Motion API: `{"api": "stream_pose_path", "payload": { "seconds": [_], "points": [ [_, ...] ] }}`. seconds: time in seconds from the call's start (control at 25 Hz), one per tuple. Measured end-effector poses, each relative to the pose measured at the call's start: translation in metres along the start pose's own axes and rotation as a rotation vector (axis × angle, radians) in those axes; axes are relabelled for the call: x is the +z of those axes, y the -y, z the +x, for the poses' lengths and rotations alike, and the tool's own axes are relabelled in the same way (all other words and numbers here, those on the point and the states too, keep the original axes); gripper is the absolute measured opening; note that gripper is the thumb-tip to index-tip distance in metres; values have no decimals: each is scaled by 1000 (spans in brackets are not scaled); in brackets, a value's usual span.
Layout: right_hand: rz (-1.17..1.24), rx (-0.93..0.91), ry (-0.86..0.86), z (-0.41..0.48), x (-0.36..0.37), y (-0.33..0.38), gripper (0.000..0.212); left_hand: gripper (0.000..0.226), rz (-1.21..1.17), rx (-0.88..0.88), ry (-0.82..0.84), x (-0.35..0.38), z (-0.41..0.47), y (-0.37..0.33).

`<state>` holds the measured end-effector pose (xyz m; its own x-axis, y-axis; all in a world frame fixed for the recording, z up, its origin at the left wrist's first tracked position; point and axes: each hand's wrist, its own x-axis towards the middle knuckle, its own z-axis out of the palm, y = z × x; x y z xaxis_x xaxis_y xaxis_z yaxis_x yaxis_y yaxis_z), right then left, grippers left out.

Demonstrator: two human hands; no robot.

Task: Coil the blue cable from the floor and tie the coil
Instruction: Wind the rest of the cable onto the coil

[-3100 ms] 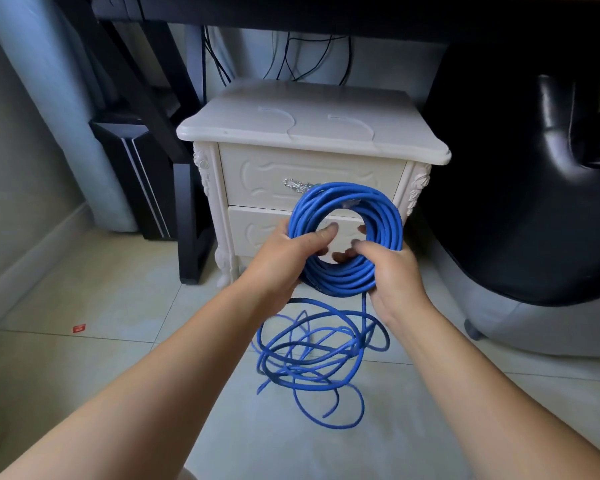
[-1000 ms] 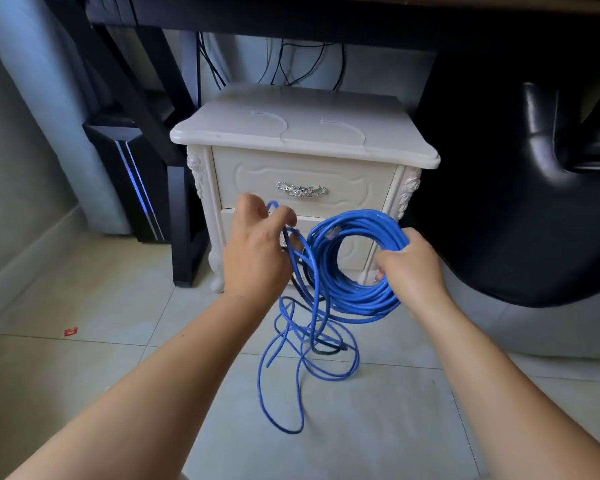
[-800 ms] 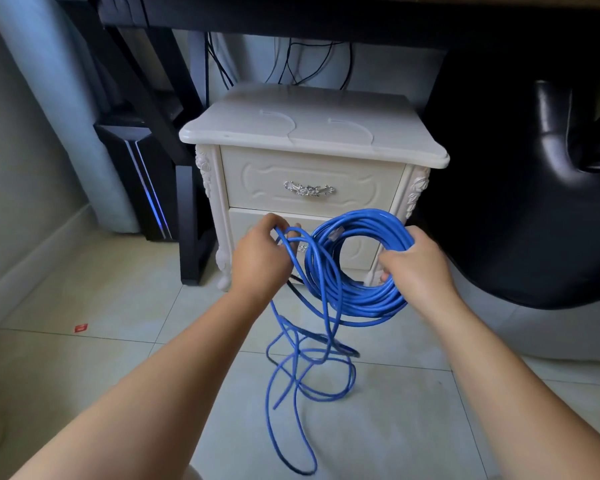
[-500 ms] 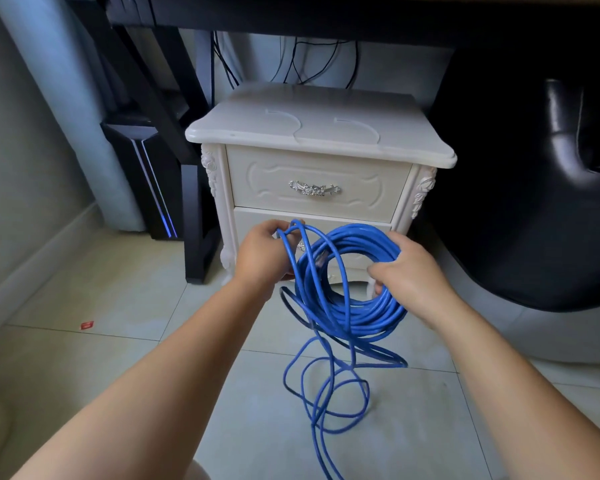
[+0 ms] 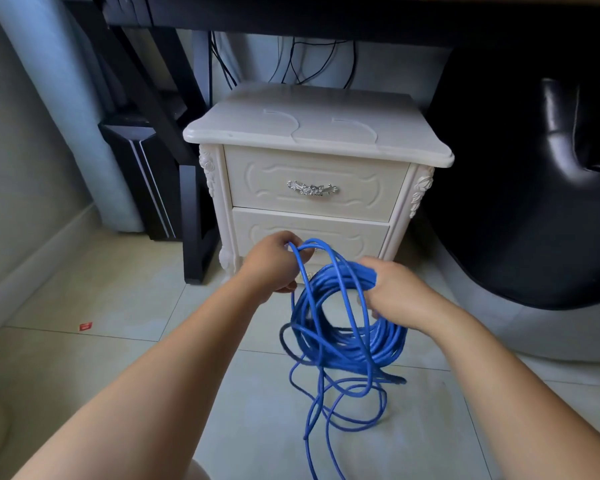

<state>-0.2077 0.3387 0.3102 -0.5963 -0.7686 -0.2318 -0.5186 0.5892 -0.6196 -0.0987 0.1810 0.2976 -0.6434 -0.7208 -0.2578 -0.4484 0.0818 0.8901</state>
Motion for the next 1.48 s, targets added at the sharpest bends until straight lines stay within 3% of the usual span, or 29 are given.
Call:
{"api": "stream_pose_path", "payload": {
  "seconds": [0.12,0.2,0.32,0.44,0.68,0.72,0.8,0.92,1.0,1.12,1.24,1.32,1.4,1.48],
  "points": [
    [-108,-166,181,-2,14,4,23,16,106,140,14,8,3,1],
    [-26,-210,218,-5,25,5,26,14,91,143,95,11,1,2],
    [122,-248,159,-7,29,6,25,21,-8,2,276,9,1,10],
    [313,-144,55,-5,21,2,31,31,-200,-172,498,3,0,18],
    [434,-171,-98,2,17,-4,35,45,-618,-174,556,-5,-11,-1],
    [469,-170,-121,4,16,-6,28,47,-574,-120,565,-6,-16,-7],
    [493,-155,-155,6,15,-9,20,55,-259,103,579,-8,-26,-14],
    [419,-131,-160,10,19,-13,28,43,62,191,486,-4,-27,-11],
    [466,-131,-104,12,21,-15,44,22,114,165,399,-1,-27,-10],
    [674,-111,-64,15,13,-15,72,22,92,209,260,-1,-24,-11],
    [1096,53,119,11,-5,-18,49,19,90,259,86,-12,-22,-17],
    [1187,277,134,10,-13,-27,26,20,112,282,-37,-22,-21,-18],
    [1191,441,-103,14,-11,-32,14,21,136,305,-131,-26,-20,-17],
    [962,361,-434,16,-4,-24,20,23,163,334,-181,-27,-19,-16]
  ]
}}
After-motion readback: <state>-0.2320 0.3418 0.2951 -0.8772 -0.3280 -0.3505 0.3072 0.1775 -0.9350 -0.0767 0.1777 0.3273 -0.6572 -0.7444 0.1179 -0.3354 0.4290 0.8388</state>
